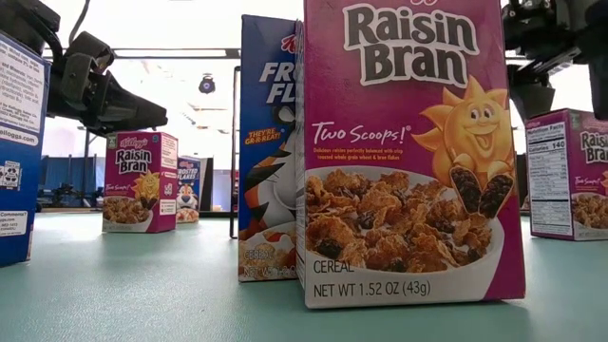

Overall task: Stack cereal on shelf
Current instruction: Put the right purple cereal box on the shelf, then put the bottom purple cereal box on the shelf aligned with the other purple cereal box

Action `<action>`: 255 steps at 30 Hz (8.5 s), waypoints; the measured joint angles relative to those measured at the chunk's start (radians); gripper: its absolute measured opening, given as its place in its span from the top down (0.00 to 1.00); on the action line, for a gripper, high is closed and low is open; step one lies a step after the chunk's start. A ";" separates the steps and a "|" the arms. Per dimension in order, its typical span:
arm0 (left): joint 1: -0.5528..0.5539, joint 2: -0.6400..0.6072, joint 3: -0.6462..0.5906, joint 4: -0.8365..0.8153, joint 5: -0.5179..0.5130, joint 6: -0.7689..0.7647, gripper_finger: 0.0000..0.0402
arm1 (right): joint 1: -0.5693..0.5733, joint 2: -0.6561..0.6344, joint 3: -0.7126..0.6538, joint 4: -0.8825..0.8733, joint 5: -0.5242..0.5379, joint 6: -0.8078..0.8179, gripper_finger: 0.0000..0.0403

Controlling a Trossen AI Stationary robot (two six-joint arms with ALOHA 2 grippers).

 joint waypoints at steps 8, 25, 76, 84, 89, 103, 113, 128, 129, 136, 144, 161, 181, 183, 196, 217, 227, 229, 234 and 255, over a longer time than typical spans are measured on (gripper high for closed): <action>0.000 0.000 0.000 0.000 0.000 0.000 0.46 | 0.000 0.000 -0.028 0.070 0.026 0.055 0.07; 0.000 0.000 0.000 0.000 0.000 0.000 0.46 | 0.000 0.000 -0.080 0.151 0.052 0.200 0.50; 0.000 0.000 0.000 0.000 0.000 0.000 0.46 | -0.260 0.381 0.531 -0.089 0.401 1.285 0.64; 0.000 0.000 0.000 0.000 0.000 0.000 0.46 | -0.357 0.536 0.723 -0.101 0.314 1.172 0.64; 0.000 0.000 0.000 0.000 0.000 0.000 0.46 | -0.431 0.605 0.792 -0.104 0.233 1.104 0.64; 0.000 0.000 0.000 0.000 0.000 0.000 0.46 | -0.495 0.814 1.061 -0.113 0.235 1.033 0.64; 0.000 0.001 0.000 0.000 0.000 0.000 0.46 | -0.536 0.986 1.274 -0.239 0.234 1.024 0.64; 0.000 0.002 0.000 0.000 0.000 0.000 0.46 | -0.560 1.014 1.329 -0.239 0.235 1.024 0.64; 0.000 0.002 0.000 0.000 0.000 0.000 0.46 | -0.560 1.013 1.327 -0.237 0.236 1.024 0.64; 0.000 0.002 0.000 0.000 0.000 0.000 0.46 | -0.566 1.014 1.325 -0.227 0.235 1.012 0.64; 0.000 0.002 0.000 0.000 0.000 0.000 0.46 | -0.579 1.013 1.322 -0.221 0.237 0.999 0.60; 0.000 0.002 0.000 0.000 0.000 0.000 0.46 | -0.572 1.009 1.343 -0.211 0.227 0.949 0.38; 0.000 0.002 0.000 0.000 0.000 0.000 0.46 | -0.434 0.869 1.400 -0.344 0.289 0.929 0.30; 0.000 0.002 0.000 0.000 0.000 0.000 0.46 | -0.407 0.847 1.400 -0.395 0.314 0.952 0.30; 0.000 0.006 0.000 0.000 0.000 0.000 0.46 | -0.191 0.731 1.390 -0.418 0.472 0.971 0.33; 0.000 0.006 0.000 0.000 0.000 0.000 0.46 | 0.135 0.745 1.286 -0.418 0.564 1.196 0.39; 0.000 0.007 0.000 0.000 0.000 0.000 0.46 | 0.282 0.745 1.234 -0.418 0.621 1.323 0.39; 0.000 0.007 0.000 0.000 0.000 0.000 0.46 | 0.302 0.745 1.219 -0.417 0.621 1.317 0.39; 0.000 0.007 0.000 0.000 0.000 0.000 0.46 | 0.365 0.749 1.166 -0.417 0.606 1.312 0.39; 0.000 0.007 0.000 0.000 0.000 0.000 0.46 | 0.614 0.748 0.927 -0.368 0.526 1.334 0.39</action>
